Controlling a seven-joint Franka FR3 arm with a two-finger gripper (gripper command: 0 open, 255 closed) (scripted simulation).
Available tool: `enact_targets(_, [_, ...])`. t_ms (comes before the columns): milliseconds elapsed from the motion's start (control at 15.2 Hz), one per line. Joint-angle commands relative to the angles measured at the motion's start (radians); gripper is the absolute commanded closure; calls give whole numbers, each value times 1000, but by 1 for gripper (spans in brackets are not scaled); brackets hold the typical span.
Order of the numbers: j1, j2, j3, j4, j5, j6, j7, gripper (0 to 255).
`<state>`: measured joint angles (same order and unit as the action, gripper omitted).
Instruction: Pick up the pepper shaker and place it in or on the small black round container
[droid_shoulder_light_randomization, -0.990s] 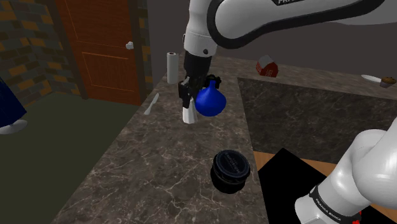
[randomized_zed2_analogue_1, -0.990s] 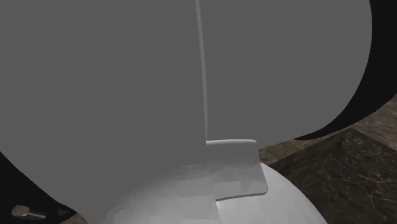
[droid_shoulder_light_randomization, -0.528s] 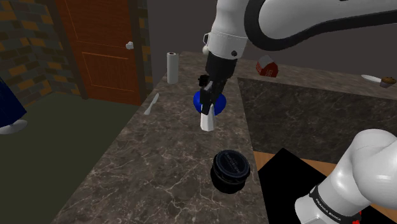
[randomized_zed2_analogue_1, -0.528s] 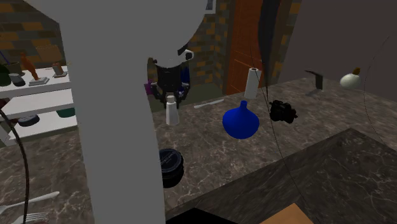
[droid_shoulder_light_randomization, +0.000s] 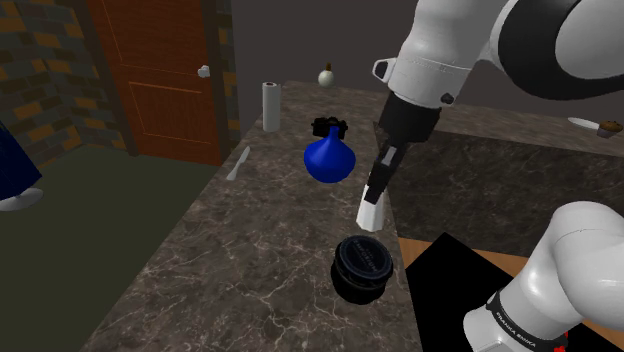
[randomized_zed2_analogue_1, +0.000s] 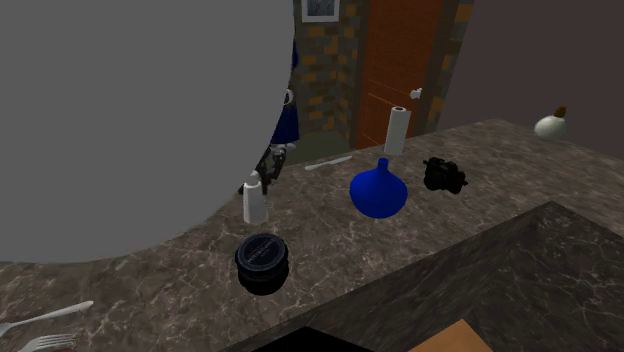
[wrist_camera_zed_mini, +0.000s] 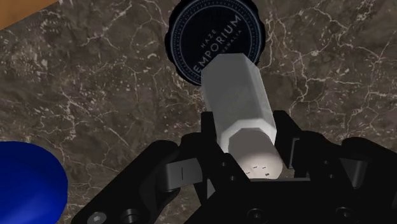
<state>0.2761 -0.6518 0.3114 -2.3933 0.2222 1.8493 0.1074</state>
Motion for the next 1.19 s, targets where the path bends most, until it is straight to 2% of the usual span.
enact_targets(0, [16,-70,-6,-39,12,-31,3,255])
enact_targets(1122, [33,-40,40,-255,55,215,-10,255])
